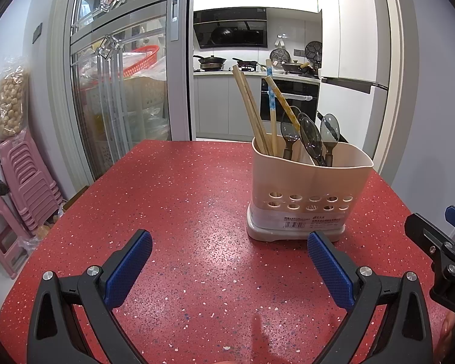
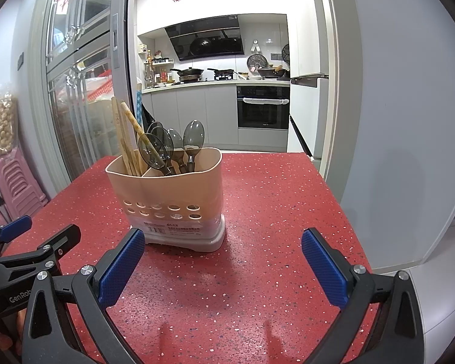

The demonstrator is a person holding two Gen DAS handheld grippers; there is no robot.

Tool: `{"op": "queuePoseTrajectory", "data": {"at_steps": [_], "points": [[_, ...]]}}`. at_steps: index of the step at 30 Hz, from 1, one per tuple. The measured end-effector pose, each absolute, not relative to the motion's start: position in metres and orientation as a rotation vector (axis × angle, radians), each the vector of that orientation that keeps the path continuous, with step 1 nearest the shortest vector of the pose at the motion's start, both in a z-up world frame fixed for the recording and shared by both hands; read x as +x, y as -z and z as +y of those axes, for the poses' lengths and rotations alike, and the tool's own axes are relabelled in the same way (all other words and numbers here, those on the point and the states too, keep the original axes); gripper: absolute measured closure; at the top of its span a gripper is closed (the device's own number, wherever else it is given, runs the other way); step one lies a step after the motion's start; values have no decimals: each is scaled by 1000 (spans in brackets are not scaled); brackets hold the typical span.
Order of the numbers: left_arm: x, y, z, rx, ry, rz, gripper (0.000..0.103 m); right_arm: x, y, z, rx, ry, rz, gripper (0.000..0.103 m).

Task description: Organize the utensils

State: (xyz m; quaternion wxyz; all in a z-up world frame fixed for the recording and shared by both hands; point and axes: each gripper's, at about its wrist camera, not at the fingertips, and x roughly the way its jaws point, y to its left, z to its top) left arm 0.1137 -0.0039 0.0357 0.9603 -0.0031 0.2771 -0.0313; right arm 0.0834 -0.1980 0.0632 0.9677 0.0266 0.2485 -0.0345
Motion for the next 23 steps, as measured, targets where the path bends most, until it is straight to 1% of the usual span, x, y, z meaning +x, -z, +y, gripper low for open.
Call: {"op": "queuePoseTrajectory", "data": {"at_steps": [23], "points": [[115, -36, -2, -25, 71, 569, 0, 83, -63, -198, 55, 70, 503, 0]]}}
